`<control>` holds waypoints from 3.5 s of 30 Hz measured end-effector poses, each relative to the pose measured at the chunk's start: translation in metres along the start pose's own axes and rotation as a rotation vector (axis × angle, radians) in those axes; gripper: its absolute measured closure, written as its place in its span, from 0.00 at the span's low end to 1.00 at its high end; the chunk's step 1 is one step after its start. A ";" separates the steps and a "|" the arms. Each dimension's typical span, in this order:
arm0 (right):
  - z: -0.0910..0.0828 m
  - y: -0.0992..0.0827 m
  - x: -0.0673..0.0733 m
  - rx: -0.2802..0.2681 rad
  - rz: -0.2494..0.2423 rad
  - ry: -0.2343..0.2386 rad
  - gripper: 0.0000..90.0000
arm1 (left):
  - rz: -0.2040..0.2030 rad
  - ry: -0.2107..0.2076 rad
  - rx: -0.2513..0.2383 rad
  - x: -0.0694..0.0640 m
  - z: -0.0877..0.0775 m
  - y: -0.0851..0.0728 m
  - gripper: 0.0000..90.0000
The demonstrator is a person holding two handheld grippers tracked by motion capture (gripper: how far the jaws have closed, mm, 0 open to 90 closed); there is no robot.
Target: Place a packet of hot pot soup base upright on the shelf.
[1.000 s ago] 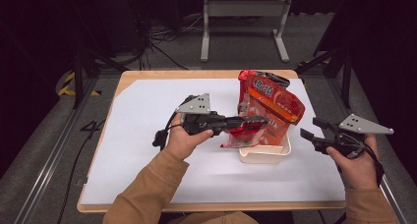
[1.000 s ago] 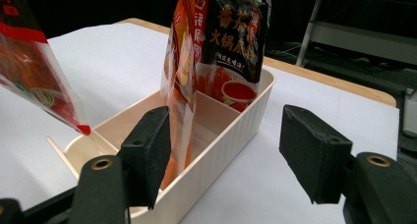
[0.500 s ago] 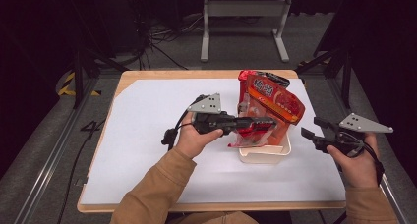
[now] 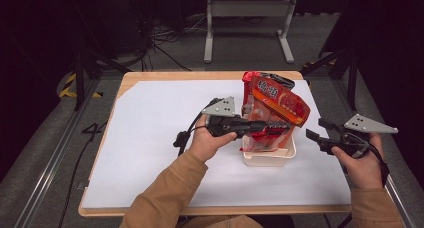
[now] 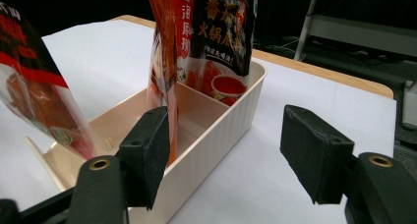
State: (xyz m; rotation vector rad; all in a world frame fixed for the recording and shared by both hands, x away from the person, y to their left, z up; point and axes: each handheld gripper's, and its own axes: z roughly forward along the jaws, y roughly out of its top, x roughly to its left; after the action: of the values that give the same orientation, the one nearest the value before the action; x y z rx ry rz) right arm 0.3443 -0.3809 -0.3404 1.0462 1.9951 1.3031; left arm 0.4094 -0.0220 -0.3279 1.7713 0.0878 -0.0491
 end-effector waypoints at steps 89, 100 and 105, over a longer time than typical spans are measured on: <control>0.006 -0.008 -0.004 0.018 -0.031 0.038 0.33 | -0.122 0.481 0.129 -0.025 -0.160 -0.048 0.20; 0.010 -0.014 -0.007 0.016 -0.031 0.023 0.32 | -0.115 0.617 0.140 -0.031 -0.196 -0.070 0.20; 0.013 -0.019 -0.009 0.025 -0.032 0.035 0.32 | -0.162 0.615 0.095 -0.027 -0.207 -0.082 0.19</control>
State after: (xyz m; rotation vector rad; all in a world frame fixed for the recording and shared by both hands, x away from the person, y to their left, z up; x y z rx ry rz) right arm 0.3534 -0.3858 -0.3628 1.0048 2.0502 1.2915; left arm 0.3722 0.1967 -0.3642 1.8164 0.6819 0.3819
